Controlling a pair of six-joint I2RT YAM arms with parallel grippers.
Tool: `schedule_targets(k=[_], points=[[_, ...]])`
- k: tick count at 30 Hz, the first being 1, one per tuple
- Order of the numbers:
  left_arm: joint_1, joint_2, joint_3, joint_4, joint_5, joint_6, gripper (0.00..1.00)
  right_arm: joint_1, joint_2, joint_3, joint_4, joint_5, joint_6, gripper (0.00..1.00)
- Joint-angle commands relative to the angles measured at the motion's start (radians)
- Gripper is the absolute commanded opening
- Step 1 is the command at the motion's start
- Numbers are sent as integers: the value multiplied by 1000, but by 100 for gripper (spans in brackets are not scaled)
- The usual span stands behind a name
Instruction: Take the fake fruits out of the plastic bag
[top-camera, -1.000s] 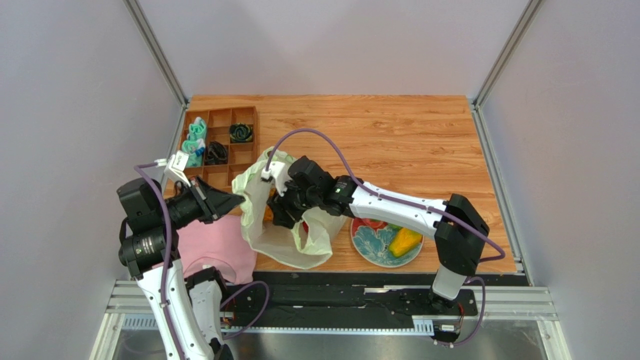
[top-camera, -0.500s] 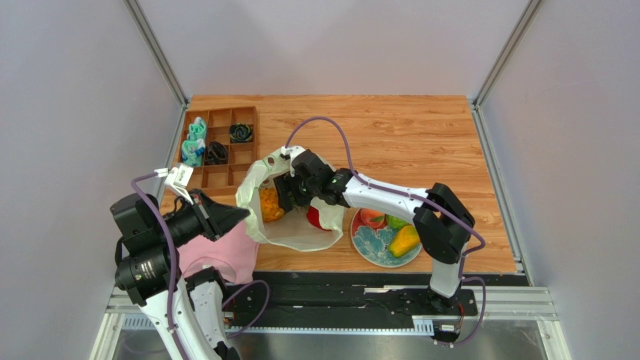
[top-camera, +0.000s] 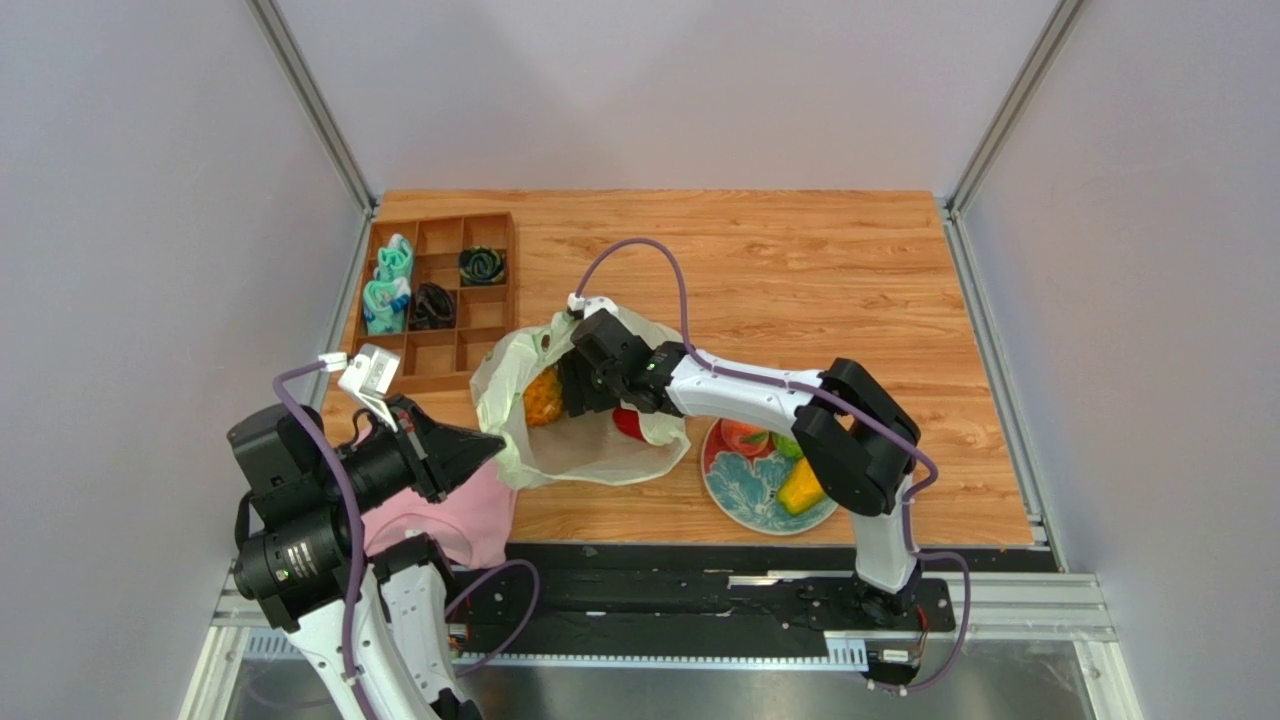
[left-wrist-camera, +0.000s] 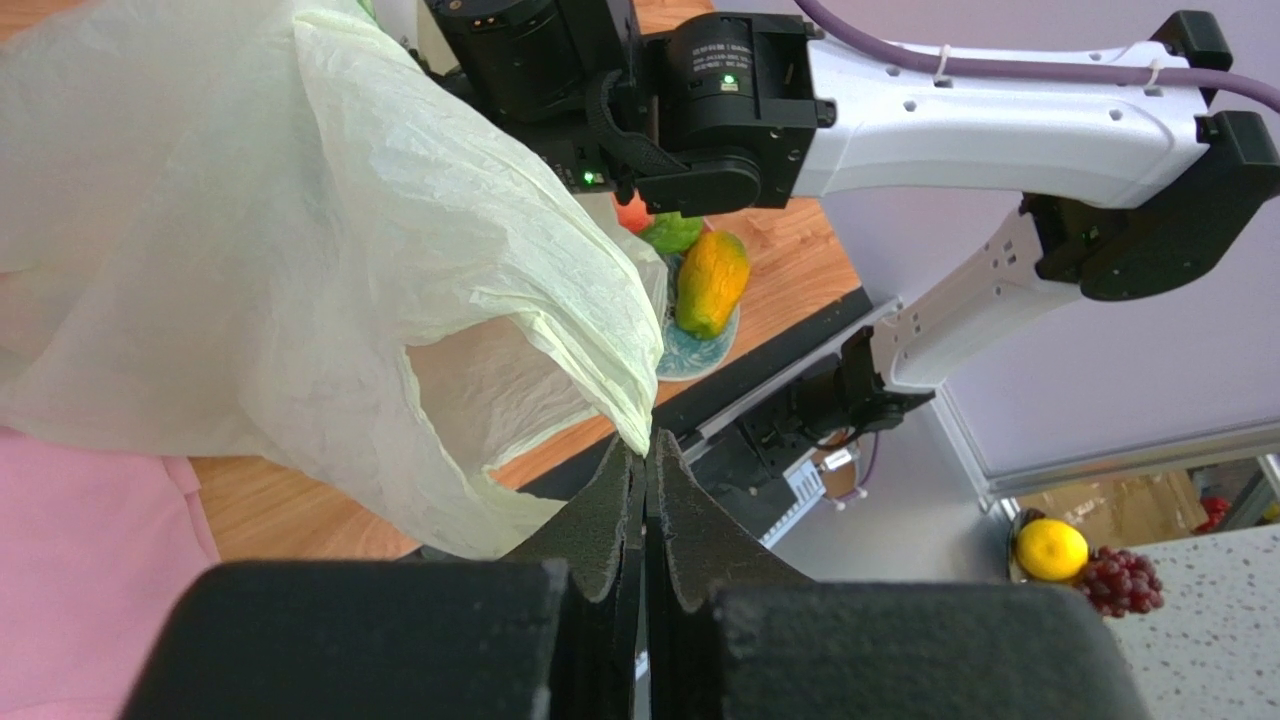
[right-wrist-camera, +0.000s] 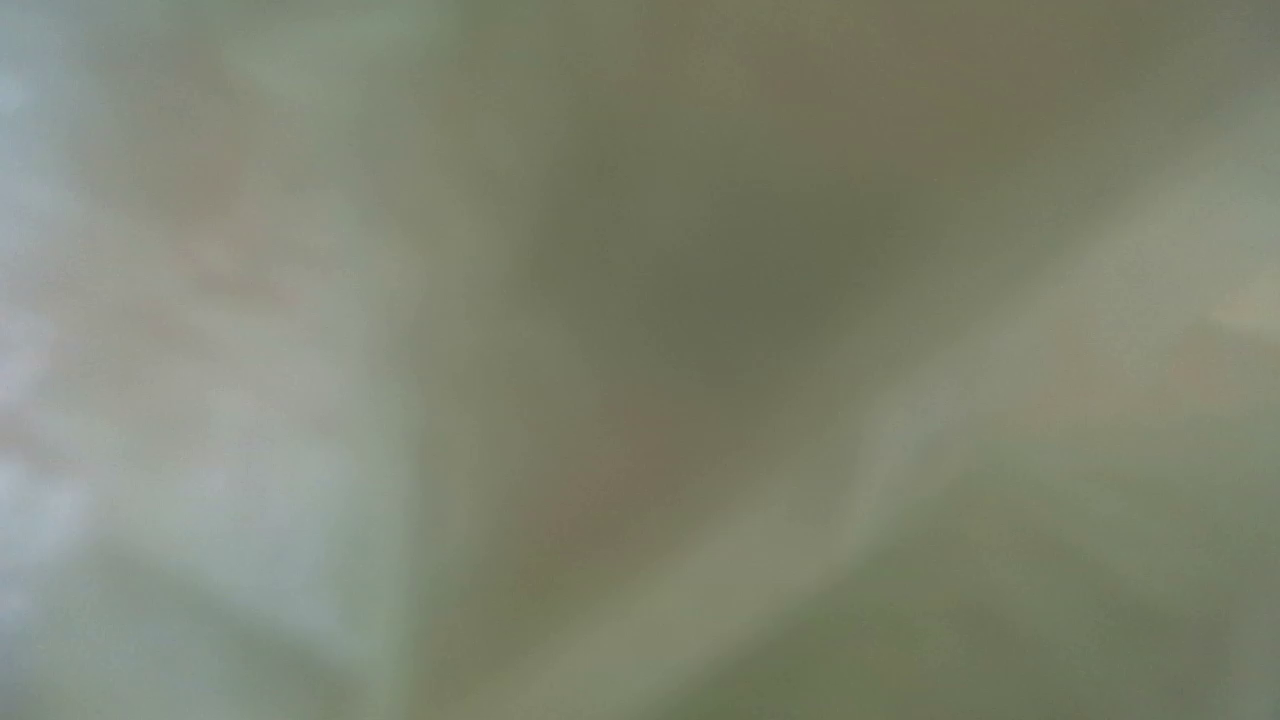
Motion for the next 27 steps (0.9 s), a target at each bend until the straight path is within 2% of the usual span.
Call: schedule_targets(k=[1,13,18,27], points=[[8,-18,10,-107,29,50,0,-6,-8,39,59,42,-7,58],[8,-10,73,-191,28,117,0,-20,-6,70,65,45,-24,53],[8,-7,56,-176,37,108,0,-20,7,90,79,38,-41,41],[8,-7,60,-176,26,107,0,-20,47,91,73,34,-47,41]])
